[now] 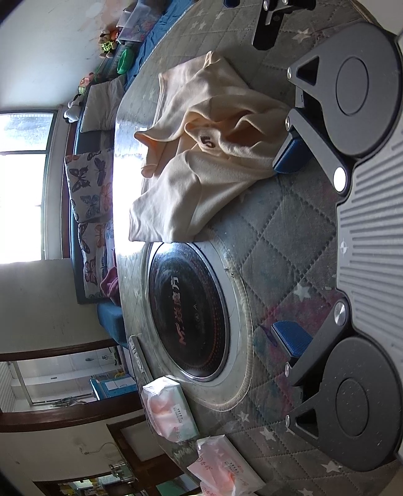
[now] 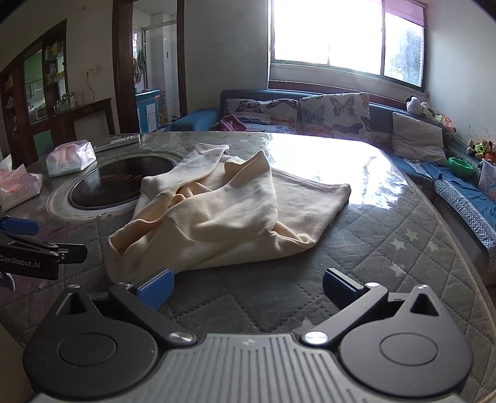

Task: Fold clothes
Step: 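Move both grippers over the cream shirt, approaching its edges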

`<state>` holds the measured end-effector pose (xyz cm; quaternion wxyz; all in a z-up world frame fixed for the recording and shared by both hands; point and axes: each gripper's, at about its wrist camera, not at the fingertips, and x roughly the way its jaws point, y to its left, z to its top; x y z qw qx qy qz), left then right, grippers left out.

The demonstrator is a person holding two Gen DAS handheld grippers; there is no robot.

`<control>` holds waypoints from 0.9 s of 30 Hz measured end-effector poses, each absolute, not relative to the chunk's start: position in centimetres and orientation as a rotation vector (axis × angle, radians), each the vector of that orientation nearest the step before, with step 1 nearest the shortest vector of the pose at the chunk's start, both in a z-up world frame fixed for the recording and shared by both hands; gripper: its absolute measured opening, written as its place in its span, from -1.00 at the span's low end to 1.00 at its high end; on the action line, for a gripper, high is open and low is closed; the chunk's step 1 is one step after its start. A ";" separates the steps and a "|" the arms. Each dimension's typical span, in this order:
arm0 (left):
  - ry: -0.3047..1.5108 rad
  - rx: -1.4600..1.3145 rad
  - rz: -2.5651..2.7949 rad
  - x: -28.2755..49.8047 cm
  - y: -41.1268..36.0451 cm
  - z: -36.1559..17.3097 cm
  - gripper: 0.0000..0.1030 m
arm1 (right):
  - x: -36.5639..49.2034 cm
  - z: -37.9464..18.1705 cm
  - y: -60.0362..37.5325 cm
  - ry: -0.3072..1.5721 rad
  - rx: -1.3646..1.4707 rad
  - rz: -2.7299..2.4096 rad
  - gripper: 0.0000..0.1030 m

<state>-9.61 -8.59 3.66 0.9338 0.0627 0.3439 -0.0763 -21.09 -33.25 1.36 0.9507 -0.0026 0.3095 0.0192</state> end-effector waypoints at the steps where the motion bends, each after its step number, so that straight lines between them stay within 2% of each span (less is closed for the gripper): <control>1: 0.702 0.131 -0.158 -9.7 -8.7 3.7 1.00 | -21.1 1.4 -33.2 0.630 -0.007 0.040 1.00; 27: 0.710 0.175 -0.200 -10.4 -10.2 3.6 1.00 | -21.4 1.9 -31.7 0.646 -0.051 0.038 1.00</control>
